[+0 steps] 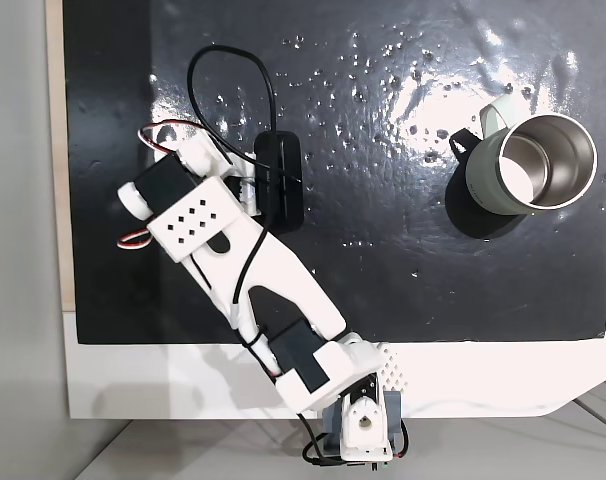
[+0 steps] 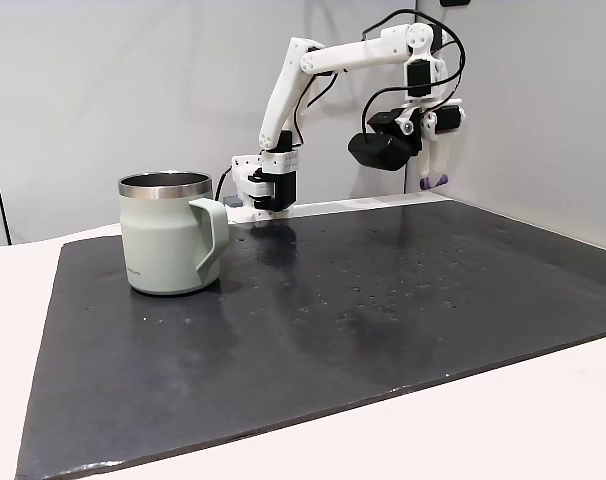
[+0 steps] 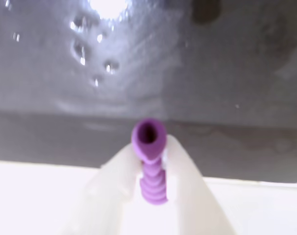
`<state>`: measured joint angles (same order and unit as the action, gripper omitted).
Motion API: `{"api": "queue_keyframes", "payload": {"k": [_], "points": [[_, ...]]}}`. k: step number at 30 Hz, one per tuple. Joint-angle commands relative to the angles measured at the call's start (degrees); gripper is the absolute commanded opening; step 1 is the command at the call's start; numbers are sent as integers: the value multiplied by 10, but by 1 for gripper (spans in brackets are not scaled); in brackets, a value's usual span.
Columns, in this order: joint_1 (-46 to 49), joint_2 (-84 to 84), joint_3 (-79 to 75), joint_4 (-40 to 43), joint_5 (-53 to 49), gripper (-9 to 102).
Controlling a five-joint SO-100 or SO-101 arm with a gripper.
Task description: Grasp a pengrip and put it in the cup.
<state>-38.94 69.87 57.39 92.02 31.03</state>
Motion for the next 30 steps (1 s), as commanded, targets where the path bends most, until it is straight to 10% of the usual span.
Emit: {"api": "queue_keyframes", "payload": {"k": [1,30], "points": [[39,76,-11,18,-33,0],[290,353,83,43,-223,0]]}}
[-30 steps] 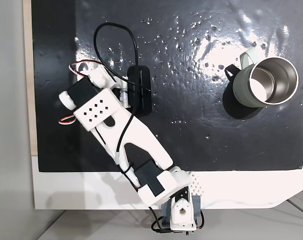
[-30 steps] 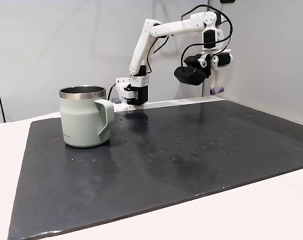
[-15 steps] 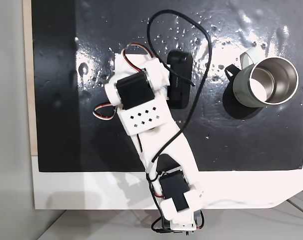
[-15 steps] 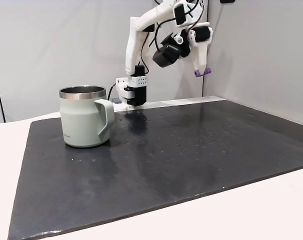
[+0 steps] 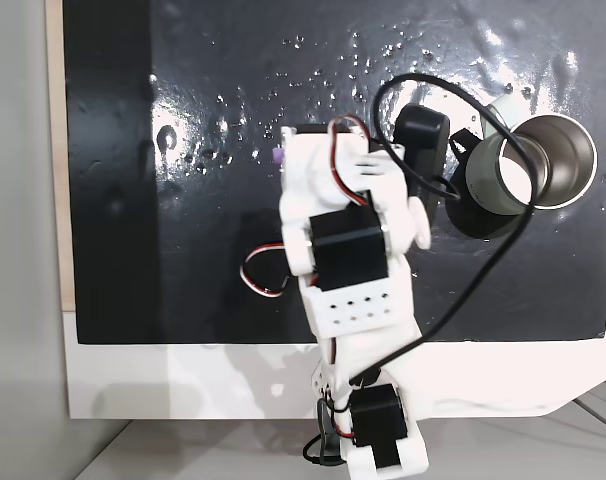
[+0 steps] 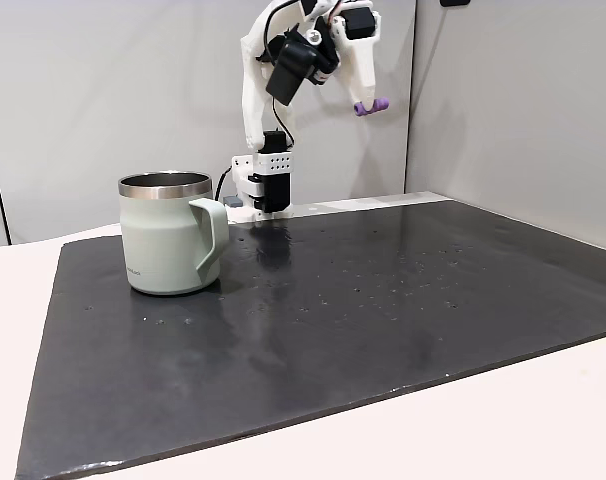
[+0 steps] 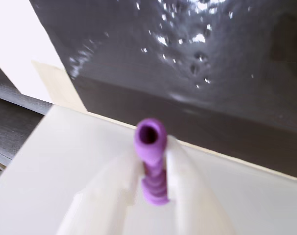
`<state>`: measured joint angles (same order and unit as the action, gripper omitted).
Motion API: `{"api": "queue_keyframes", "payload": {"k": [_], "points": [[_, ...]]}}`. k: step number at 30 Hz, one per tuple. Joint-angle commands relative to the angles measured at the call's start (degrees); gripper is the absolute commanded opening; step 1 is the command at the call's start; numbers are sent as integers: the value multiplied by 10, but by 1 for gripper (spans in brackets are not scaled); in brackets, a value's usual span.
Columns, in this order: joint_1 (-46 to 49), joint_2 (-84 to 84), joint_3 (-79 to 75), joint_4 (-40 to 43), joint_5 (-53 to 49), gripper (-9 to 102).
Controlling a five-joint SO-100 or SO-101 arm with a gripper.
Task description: Grasp a pengrip and put it in the cup.
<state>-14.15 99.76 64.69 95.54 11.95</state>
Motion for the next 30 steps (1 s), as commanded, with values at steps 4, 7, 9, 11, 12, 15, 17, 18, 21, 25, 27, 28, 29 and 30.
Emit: {"api": "queue_keyframes", "payload": {"k": [4,7,9,11,12,15,17,18,21,25,27,28,29,30], "points": [[114,95,41,7,-85,0],[172,106,47,4,-128,0],[212,107,41,-2,-156,0],[251,107,33,-17,-184,0],[270,107,31,-26,-196,0],[316,105,31,-61,-229,0],[341,100,31,-79,-244,0],[353,97,31,-89,-252,0],[388,85,31,-120,-270,0],[431,77,31,-181,-293,0],[449,69,31,-214,-300,0],[455,62,31,-229,-303,0],[462,57,31,-243,-307,0],[467,51,31,-255,-308,0]]}}
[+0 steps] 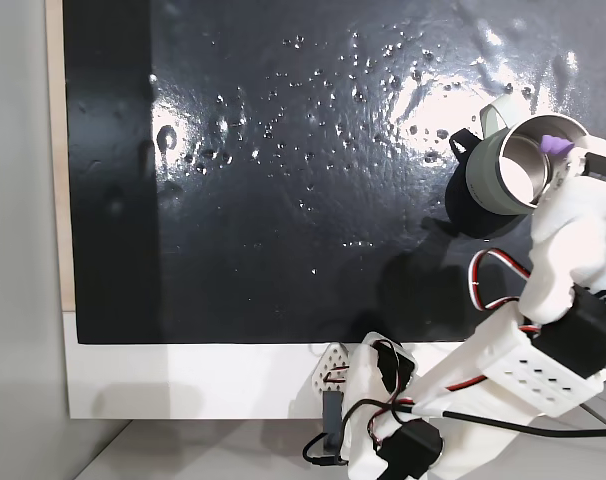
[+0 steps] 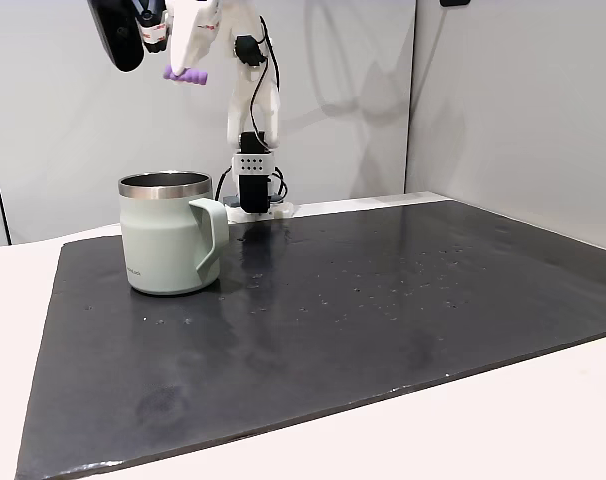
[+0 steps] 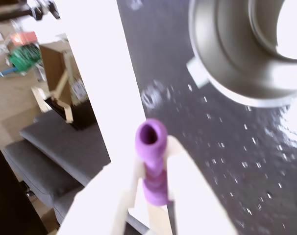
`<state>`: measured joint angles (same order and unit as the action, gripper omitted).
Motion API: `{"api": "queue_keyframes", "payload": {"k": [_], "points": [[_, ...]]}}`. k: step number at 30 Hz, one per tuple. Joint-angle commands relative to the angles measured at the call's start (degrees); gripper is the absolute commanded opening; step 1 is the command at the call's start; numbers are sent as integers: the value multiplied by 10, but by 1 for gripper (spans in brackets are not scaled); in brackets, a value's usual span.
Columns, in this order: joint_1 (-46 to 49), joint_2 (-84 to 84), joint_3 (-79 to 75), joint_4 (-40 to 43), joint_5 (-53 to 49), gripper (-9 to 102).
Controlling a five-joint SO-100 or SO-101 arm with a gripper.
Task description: Grasp a pengrip and put it in the cup.
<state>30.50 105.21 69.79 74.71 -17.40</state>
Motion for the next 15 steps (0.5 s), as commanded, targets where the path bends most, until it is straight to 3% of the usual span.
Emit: {"api": "queue_keyframes", "payload": {"k": [1,15], "points": [[24,-8,-20,-56,-16,0],[27,-18,27,-97,-40,0]]}}
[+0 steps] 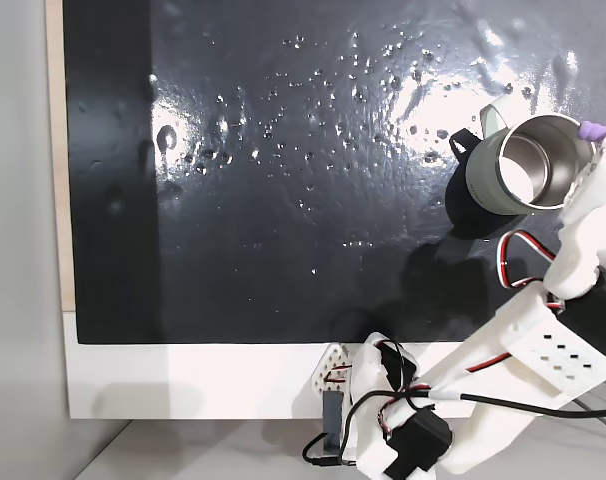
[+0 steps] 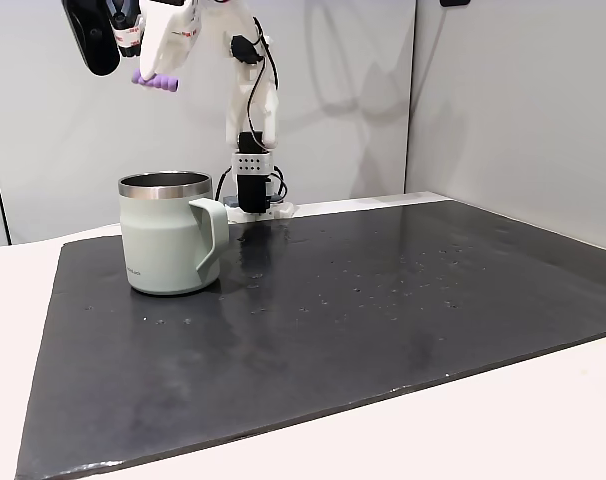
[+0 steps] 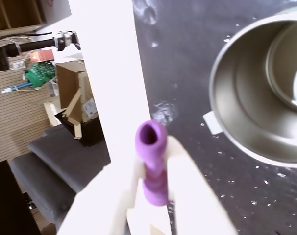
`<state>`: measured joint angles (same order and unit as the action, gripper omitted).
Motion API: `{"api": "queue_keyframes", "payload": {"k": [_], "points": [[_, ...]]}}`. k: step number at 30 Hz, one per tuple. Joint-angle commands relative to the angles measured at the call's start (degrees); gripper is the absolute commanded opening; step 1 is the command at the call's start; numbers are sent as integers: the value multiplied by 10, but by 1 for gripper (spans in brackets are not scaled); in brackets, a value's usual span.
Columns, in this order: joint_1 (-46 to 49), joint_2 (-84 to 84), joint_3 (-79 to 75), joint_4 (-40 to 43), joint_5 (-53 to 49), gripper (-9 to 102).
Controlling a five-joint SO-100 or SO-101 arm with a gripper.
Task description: Grasp a pengrip and put it in the cup.
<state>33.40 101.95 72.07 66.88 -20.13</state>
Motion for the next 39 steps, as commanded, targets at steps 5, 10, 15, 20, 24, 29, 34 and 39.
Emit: {"api": "queue_keyframes", "payload": {"k": [5,10,15,20,24,29,34,39], "points": [[-12,36,38,-20,-14,0],[-10,38,40,-20,-18,5],[-8,38,40,-9,-17,33],[-8,37,37,-4,-17,41],[-7,32,36,-4,-18,41],[-7,30,34,-1,-18,41],[-9,30,34,3,-18,40],[-9,27,34,5,-17,39]]}}
